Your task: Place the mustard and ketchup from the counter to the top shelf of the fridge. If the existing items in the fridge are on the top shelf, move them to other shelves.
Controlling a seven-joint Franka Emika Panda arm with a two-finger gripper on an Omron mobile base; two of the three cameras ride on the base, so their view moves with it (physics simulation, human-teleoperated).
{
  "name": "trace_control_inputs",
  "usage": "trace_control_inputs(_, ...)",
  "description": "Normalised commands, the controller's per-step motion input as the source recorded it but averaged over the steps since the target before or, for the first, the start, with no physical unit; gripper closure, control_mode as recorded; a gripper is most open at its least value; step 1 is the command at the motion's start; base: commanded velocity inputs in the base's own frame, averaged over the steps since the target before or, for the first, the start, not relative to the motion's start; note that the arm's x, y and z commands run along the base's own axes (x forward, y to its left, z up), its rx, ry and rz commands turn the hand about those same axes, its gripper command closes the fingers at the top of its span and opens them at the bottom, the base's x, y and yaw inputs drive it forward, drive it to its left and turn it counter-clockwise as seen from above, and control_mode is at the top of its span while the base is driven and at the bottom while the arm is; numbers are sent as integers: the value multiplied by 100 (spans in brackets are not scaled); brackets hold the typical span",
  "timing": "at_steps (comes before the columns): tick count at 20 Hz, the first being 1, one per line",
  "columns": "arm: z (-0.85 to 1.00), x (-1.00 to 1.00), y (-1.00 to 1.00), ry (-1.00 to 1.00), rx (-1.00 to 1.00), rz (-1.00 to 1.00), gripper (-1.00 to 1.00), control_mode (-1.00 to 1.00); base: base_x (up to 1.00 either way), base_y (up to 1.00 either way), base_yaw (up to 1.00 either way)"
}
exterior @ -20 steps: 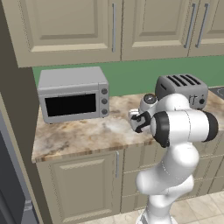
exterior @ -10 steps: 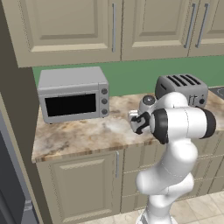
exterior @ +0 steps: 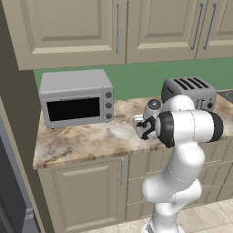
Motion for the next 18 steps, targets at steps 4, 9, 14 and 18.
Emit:
trace_control_inputs(4, -1, 13, 0, 0, 0, 0, -100, -100, 0, 0, 0)
trace_control_inputs(9, 0, 14, 0, 0, 0, 0, -100, -100, 0, 0, 0)
trace_control_inputs(14, 0, 2, 0, 0, 0, 0, 100, -100, 0, 0, 0)
trace_control_inputs(18, 0, 0, 0, 0, 0, 0, 100, -100, 0, 0, 0)
